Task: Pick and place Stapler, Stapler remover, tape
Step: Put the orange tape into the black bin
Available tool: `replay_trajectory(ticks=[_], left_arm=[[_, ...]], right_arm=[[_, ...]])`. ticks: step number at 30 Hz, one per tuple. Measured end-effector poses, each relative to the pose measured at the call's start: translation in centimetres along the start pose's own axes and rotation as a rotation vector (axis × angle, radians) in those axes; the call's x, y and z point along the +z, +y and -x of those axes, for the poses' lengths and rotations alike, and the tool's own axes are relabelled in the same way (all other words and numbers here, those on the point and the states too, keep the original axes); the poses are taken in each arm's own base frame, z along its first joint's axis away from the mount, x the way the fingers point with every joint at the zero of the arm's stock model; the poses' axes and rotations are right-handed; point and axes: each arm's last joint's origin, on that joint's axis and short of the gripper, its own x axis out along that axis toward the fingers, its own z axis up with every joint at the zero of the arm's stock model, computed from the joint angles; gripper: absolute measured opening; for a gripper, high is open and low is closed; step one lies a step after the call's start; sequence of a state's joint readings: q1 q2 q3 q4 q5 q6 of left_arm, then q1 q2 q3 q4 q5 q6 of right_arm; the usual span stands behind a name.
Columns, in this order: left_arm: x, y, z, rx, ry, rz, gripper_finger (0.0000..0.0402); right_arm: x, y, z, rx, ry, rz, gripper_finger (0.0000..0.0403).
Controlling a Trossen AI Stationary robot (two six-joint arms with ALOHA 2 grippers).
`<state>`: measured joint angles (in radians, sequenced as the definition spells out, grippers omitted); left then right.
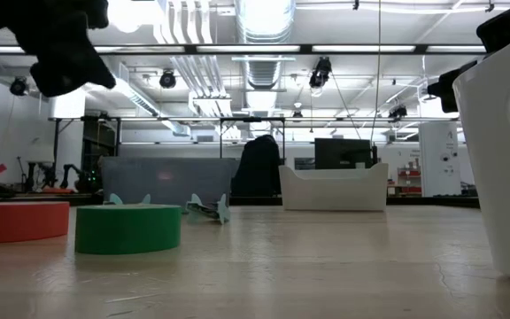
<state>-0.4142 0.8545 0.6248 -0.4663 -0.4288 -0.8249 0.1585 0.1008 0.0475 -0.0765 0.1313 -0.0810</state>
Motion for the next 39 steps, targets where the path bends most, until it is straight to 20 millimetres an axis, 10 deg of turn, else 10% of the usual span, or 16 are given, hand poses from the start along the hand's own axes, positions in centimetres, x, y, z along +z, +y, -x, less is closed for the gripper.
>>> replay_trajectory(ticks=[15,39], left_arm=[[-4.6,-2.6,-5.6,0.146,0.387,-0.022,0.0178],[-7.1,-3.2,-8.7,0.225,0.551,-0.071,0.0181]], right_arm=[[0.0,0.0,0.0,0.0,0.001,-0.001,0.0008],[0.0,0.0,0.0,0.001,0.0,0.0,0.0008]])
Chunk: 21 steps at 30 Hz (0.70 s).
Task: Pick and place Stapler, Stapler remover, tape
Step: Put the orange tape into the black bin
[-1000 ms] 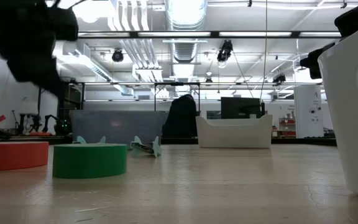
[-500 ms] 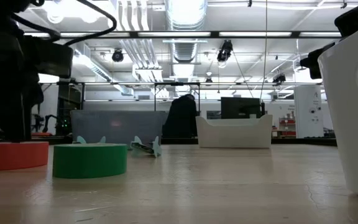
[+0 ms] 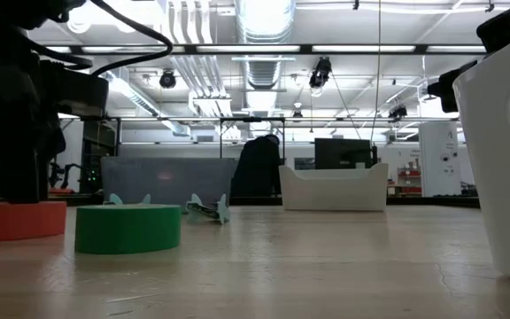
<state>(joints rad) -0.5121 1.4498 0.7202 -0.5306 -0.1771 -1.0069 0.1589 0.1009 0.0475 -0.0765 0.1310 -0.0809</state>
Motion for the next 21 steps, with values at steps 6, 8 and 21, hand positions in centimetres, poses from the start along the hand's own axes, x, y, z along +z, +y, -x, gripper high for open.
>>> replay_trajectory(ticks=[6,8,21], left_arm=[[-0.02,-0.01,-0.11,-0.002,-0.001,0.01,0.0179],[-0.03,-0.02,-0.18,0.0,0.0,0.009,0.0169],[0.13,-0.09,-0.1,0.008,-0.028,-0.036,0.0038]], right_arm=[[0.0,0.0,0.0,0.0,0.0,0.0,0.0008],[0.0,0.0,0.0,0.0,0.0,-0.001,0.0008],[0.0,0.0,0.0,-0.001,0.0,-0.002,0.0008]])
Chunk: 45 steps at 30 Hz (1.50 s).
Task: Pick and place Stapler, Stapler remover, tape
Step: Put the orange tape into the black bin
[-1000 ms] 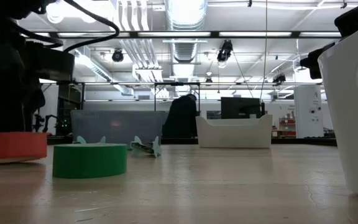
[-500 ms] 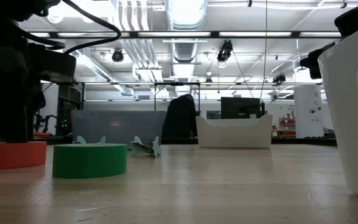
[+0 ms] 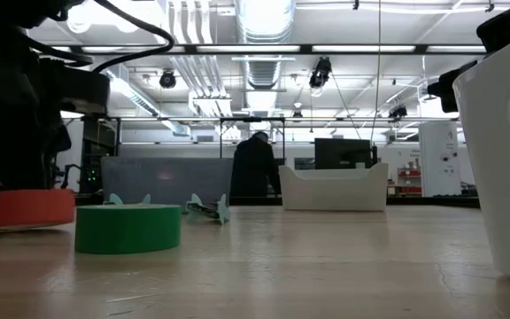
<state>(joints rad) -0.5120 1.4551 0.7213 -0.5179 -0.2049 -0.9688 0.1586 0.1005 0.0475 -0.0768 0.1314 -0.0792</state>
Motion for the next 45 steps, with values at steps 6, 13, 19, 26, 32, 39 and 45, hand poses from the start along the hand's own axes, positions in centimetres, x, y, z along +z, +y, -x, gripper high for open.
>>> replay_trajectory(ticks=[6,13,19,26,32,39,45], left_arm=[[0.9,-0.3,0.5,0.025,-0.063,-0.025,0.0047],[2.6,-0.7,2.5,0.132,-0.1,-0.088,0.0057],[5.0,-0.7,5.2,0.353,-0.28,-0.168,0.0039],[9.2,0.8,7.4,0.579,-0.454,-0.177,0.0074],[12.6,4.4,7.3,0.648,-0.381,-0.136,0.006],[16.9,9.6,6.2,0.499,-0.344,-0.013,0.0049],[18.5,14.1,5.0,0.395,-0.292,0.134,0.0076]], right_arm=[[0.0,0.0,0.0,0.0,0.0,0.002,0.0008],[0.0,0.0,0.0,0.0,0.0,0.0,0.0008],[0.0,0.0,0.0,0.0,0.0,0.002,0.0008],[0.0,0.0,0.0,0.0,0.0,0.0,0.0008],[0.0,0.0,0.0,0.0,0.0,0.002,0.0008],[0.0,0.0,0.0,0.0,0.0,0.001,0.0008],[0.0,0.0,0.0,0.0,0.0,0.002,0.0008]])
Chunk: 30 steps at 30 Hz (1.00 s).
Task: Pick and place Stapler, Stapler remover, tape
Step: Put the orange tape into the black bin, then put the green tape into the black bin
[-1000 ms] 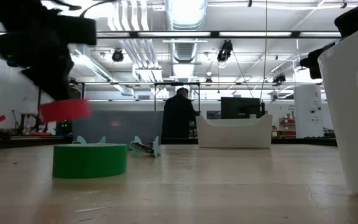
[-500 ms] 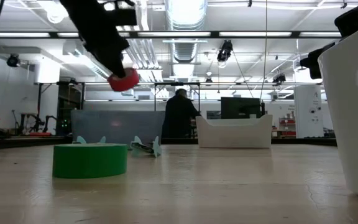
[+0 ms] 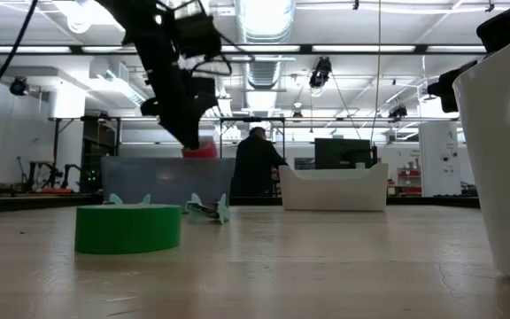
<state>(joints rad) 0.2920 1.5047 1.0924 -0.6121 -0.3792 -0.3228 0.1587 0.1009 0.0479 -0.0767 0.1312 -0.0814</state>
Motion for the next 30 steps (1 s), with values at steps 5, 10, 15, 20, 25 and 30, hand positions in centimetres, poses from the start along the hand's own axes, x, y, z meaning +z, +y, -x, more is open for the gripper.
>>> replay_trajectory(ticks=[5,10,15,20,25,30], left_arm=[[-0.1,1.0,-2.1,0.003,0.08,0.077,0.0072],[-0.7,0.3,-4.0,-0.03,0.16,0.047,0.0058],[-1.2,-0.2,-5.4,-0.024,0.203,0.035,0.0057],[-1.3,-0.3,-5.9,-0.019,0.215,0.034,0.0078],[-1.1,-0.3,-5.2,-0.041,0.191,0.041,0.0104],[-0.7,0.0,-4.1,-0.052,0.155,0.052,0.0128]], right_arm=[[0.0,0.0,0.0,0.0,0.0,-0.001,0.0008],[0.0,0.0,0.0,0.0,0.0,-0.001,0.0008],[0.0,0.0,0.0,0.0,0.0,-0.002,0.0008],[0.0,0.0,0.0,0.0,0.0,-0.002,0.0008],[0.0,0.0,0.0,0.0,0.0,-0.001,0.0008],[0.0,0.0,0.0,0.0,0.0,0.0,0.0008]])
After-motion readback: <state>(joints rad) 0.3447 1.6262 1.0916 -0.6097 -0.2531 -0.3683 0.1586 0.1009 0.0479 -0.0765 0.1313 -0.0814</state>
